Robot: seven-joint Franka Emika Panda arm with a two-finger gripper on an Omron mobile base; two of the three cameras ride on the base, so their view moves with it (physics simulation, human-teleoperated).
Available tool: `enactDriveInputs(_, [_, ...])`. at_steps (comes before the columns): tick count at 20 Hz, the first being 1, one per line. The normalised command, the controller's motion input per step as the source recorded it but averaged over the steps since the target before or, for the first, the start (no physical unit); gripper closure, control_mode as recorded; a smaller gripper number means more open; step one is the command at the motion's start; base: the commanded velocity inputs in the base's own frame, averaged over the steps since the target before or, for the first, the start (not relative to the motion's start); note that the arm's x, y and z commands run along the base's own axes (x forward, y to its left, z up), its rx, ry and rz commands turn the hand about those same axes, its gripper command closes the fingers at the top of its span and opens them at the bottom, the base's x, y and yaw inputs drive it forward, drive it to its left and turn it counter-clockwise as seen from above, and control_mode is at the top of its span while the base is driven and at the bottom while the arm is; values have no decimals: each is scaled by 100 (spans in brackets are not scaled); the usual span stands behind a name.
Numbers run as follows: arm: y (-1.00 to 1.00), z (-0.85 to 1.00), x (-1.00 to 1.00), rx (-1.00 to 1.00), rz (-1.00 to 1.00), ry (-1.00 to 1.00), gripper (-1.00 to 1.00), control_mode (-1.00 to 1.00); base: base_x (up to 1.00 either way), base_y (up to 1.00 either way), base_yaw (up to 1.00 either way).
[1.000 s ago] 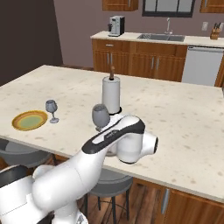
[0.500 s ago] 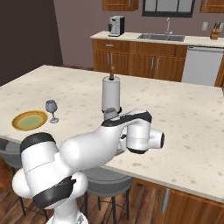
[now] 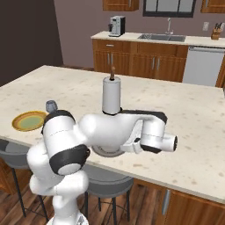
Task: Retrieve the wine glasses from the counter and place one next to each plate.
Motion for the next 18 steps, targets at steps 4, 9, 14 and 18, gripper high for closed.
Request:
enactDriveInputs(4, [-36,-32,20,0,0,0,100,-100,0,0,0])
enactDriveInputs(9, [-20,-34,36,0,0,9,100,-100,0,0,0])
enactDriveInputs(14, [-31,-32,18,0,0,6,100,-100,0,0,0])
enactDriveInputs(18, [-39,-24,0,0,5,0,100,-100,0,0,0])
